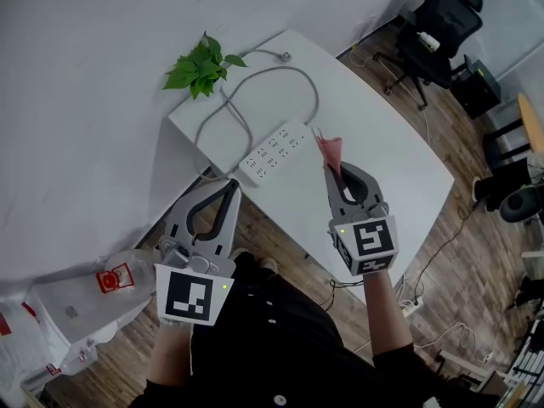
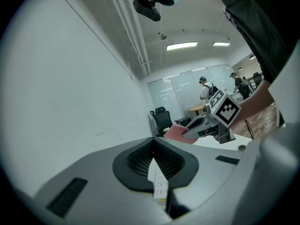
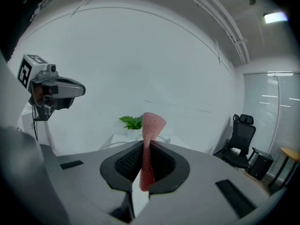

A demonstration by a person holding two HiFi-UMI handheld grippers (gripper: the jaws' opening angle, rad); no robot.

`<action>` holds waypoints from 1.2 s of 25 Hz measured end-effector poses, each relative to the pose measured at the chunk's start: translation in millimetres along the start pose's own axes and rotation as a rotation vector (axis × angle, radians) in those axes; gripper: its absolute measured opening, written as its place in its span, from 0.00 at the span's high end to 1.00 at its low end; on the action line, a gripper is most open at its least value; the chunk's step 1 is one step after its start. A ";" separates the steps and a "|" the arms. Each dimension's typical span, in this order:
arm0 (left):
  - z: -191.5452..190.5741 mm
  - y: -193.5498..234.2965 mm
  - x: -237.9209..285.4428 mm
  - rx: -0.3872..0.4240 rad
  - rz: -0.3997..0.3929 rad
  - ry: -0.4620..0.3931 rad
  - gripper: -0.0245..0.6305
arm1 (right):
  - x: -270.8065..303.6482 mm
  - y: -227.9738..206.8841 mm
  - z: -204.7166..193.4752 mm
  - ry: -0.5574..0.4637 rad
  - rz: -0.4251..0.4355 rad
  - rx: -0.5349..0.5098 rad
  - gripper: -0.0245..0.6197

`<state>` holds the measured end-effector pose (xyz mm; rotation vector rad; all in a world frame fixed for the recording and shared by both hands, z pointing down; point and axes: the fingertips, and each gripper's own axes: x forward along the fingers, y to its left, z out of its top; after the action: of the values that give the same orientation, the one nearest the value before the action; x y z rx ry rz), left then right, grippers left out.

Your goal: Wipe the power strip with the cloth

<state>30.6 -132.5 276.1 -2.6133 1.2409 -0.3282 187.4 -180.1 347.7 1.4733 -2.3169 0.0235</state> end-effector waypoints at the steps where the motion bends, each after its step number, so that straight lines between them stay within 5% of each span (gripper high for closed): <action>1: -1.7 2.4 1.5 0.000 0.000 0.002 0.94 | 5.2 -1.9 -1.4 0.005 -0.003 -0.001 0.89; 30: -52.1 41.1 -4.5 -0.038 0.034 0.094 0.94 | 136.0 -47.2 -108.6 0.297 -0.042 0.015 0.89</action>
<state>-17.6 -160.0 312.8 -2.6327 1.3325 -0.4297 212.8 -295.1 484.2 1.4179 -2.0515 0.2322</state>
